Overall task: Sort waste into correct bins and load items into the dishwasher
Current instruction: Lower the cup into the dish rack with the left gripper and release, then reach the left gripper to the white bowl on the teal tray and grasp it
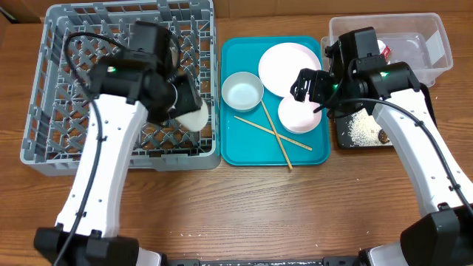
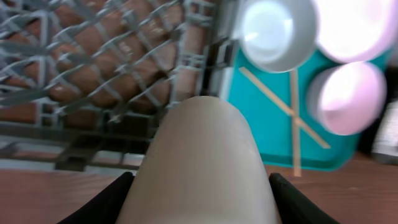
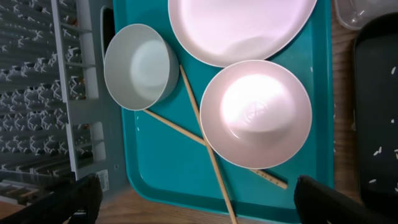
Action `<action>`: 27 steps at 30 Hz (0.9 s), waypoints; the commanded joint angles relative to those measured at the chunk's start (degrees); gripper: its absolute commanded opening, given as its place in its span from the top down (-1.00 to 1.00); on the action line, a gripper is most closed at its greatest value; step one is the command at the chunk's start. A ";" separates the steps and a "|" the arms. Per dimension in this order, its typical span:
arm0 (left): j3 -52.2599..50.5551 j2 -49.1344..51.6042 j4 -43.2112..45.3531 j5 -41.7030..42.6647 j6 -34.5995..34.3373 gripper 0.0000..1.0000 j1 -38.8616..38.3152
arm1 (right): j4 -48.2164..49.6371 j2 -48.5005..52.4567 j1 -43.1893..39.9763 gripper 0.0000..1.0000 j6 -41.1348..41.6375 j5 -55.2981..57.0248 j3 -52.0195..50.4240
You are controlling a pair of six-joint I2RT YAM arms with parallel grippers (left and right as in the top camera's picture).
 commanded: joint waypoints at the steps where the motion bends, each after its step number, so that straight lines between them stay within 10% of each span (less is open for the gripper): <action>1: -1.05 4.52 -1.11 -7.80 1.57 0.29 -1.05 | -0.17 -0.59 0.22 -1.00 -0.22 0.63 0.87; 17: -1.16 24.15 -2.89 -7.26 1.20 0.49 -3.30 | -1.22 -0.59 0.20 -1.00 -0.22 0.63 0.81; 23: -1.14 25.07 -2.67 -7.67 0.94 -0.32 -3.28 | -1.22 -0.59 0.20 -1.00 -0.22 0.63 0.81; 27: -0.83 24.72 -2.89 -7.65 1.53 -0.44 -3.28 | -1.22 -0.59 0.20 -1.00 -0.22 0.63 0.81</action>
